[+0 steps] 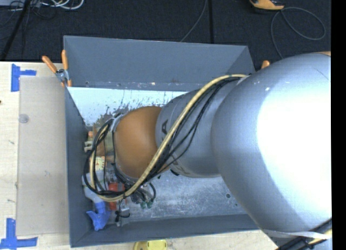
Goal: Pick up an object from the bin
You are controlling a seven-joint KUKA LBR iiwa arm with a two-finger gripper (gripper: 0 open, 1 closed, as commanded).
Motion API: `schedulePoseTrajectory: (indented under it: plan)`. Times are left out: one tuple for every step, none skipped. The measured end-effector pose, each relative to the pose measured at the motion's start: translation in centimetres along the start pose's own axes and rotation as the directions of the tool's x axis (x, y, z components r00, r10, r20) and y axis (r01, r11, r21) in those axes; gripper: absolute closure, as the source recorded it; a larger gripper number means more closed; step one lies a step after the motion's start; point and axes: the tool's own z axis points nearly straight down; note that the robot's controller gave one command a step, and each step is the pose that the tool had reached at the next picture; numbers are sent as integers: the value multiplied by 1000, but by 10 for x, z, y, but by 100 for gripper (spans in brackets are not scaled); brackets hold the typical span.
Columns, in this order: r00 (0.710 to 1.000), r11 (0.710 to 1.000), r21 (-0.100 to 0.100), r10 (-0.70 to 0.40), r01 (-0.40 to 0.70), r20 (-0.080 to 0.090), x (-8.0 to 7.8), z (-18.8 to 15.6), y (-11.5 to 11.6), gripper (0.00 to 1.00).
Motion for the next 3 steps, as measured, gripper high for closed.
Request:
schedulePoseTrajectory:
  plan:
    - [1000,1000,4,30,-30,5,3,2,5,0]
    - [1000,1000,3,-22,22,7,2,1,6,0]
    - [992,992,4,-123,123,4,-24,-35,-4,100]
